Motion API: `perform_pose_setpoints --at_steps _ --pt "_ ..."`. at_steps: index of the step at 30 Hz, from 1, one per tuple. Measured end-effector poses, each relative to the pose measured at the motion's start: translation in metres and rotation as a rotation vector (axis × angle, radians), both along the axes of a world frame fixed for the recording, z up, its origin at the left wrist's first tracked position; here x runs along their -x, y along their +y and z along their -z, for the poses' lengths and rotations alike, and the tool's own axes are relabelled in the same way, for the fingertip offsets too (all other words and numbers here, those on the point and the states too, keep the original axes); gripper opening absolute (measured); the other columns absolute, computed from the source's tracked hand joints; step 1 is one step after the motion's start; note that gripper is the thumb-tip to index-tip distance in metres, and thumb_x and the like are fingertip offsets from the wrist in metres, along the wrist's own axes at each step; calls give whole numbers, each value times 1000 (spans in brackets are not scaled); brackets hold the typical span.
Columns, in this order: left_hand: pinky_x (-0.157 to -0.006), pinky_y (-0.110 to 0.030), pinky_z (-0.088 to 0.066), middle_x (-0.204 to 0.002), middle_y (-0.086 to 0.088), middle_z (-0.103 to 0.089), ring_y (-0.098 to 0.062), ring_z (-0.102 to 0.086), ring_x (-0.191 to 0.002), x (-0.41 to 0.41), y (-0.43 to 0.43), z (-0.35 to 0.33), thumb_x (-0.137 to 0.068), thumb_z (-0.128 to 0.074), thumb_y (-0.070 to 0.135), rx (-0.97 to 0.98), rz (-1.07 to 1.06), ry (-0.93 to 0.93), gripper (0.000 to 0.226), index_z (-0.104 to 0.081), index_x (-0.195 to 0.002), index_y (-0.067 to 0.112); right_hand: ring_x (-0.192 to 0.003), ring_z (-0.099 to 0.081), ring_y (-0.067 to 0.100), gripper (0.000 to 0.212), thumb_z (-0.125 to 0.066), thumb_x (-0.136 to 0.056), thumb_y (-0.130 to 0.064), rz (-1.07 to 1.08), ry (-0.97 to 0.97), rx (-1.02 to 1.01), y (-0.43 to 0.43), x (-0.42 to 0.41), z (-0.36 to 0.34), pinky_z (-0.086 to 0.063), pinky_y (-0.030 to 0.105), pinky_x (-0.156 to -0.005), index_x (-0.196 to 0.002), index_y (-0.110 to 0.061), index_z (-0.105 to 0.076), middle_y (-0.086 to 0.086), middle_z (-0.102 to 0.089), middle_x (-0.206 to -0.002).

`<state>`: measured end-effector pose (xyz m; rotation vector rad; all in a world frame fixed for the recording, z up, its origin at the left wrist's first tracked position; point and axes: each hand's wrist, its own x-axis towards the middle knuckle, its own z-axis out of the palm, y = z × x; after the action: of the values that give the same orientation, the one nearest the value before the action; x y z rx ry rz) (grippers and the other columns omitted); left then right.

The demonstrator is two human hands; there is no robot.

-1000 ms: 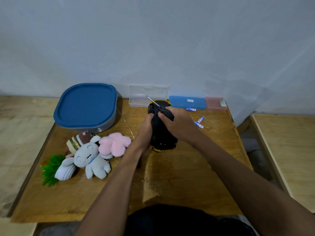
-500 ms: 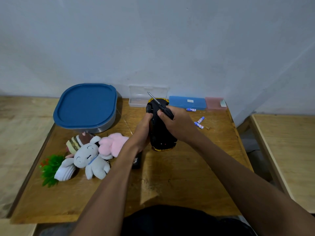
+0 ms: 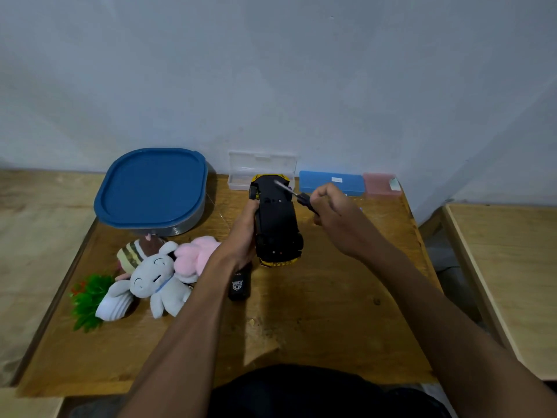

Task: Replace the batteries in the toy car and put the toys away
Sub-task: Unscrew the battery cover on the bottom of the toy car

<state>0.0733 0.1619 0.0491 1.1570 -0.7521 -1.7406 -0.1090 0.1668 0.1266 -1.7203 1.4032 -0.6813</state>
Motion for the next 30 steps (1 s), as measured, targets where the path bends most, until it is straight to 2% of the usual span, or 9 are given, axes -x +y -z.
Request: perform_pose_setpoints --at_steps 4,7,10,13,17,20,25,27,30 --pt "-76 -33 -52 -94 -10 -66 -20 -62 -81 -5 -2 6 -91 -42 45 30 1 27 39 -61 -105 15 -61 -48 4 16 -50 -97 -31 0 162 71 0 17 -3 -33 19 -55 -94 -18 -59 -9 -55 -72" --pt "-69 -31 -51 -87 -6 -66 -17 -62 -76 -5 -2 9 -96 -39 43 36 6 -1 35 -59 -102 15 -71 -53 5 14 -54 -95 -33 0 214 95 0 19 -2 -36 20 -57 -93 -21 -60 -11 -57 -80" --pt "-62 -28 -51 -80 -3 -66 -14 -62 -70 -6 -1 10 -98 -38 43 23 12 -20 35 -59 -102 16 -72 -54 6 14 -54 -95 -34 3 214 98 1 16 -3 -38 20 -57 -93 -22 -60 -12 -57 -81" --pt "-65 -30 -51 -84 -4 -65 -16 -61 -74 -7 -1 10 -93 -42 47 23 19 -27 38 -59 -106 15 -68 -51 3 14 -53 -96 -32 -4 207 103 2 15 -5 -33 17 -56 -95 -20 -60 -15 -53 -77" --pt "-69 -34 -52 -96 -10 -65 -20 -62 -82 -6 -1 10 -83 -49 53 20 4 -51 56 -58 -121 13 -62 -47 1 16 -52 -97 -31 -13 199 97 3 14 -6 -30 14 -54 -96 -18 -60 -15 -50 -71" --pt "-71 -36 -52 -96 -11 -65 -22 -62 -83 -5 -1 10 -83 -50 51 30 -3 -36 59 -57 -125 12 -61 -46 2 16 -52 -97 -30 -13 196 90 3 13 -6 -30 14 -53 -96 -18 -60 -15 -49 -70" --pt "-86 -48 -52 -107 -17 -66 -30 -62 -95 -4 -1 9 -88 -47 48 50 -27 -86 49 -58 -124 17 -68 -53 8 14 -54 -95 -32 -18 240 100 2 12 -10 -37 18 -56 -91 -19 -60 -11 -55 -77" --pt "-82 -46 -54 -107 -14 -67 -29 -63 -97 -3 0 9 -96 -44 41 70 -45 -111 37 -57 -124 21 -68 -54 9 14 -57 -93 -33 -27 274 103 0 11 -16 -37 20 -55 -88 -21 -60 -9 -57 -76" --pt "-77 -43 -55 -107 -11 -68 -28 -66 -97 -3 -1 10 -97 -45 38 100 -33 -129 35 -56 -129 27 -71 -55 7 12 -59 -91 -35 -47 325 104 -5 9 -25 -38 21 -55 -88 -23 -62 -8 -59 -79"
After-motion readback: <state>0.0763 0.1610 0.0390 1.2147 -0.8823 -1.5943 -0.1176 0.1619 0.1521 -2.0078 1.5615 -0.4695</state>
